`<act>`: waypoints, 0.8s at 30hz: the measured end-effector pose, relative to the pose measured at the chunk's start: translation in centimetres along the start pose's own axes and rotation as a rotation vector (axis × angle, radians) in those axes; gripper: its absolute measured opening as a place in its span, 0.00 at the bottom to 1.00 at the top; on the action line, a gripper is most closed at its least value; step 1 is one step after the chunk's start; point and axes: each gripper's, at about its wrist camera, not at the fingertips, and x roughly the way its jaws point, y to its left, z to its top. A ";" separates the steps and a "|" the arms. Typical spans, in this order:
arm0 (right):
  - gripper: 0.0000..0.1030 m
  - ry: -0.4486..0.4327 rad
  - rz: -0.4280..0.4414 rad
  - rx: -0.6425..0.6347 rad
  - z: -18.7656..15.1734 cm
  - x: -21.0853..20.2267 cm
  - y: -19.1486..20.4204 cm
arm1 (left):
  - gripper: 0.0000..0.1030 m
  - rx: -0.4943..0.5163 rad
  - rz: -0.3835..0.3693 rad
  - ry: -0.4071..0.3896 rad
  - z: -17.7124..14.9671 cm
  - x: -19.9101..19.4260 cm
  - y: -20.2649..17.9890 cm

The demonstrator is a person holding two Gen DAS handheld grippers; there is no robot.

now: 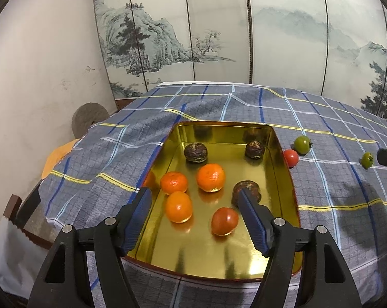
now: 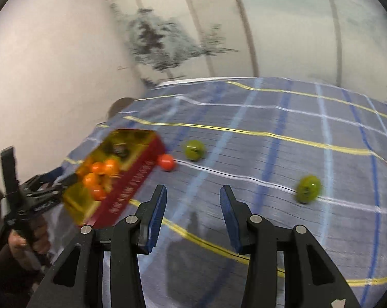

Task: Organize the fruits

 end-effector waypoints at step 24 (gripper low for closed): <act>0.39 0.024 0.024 -0.159 3.3 8.2 9.1 | 0.77 0.026 0.013 -0.036 -0.5 -1.2 2.4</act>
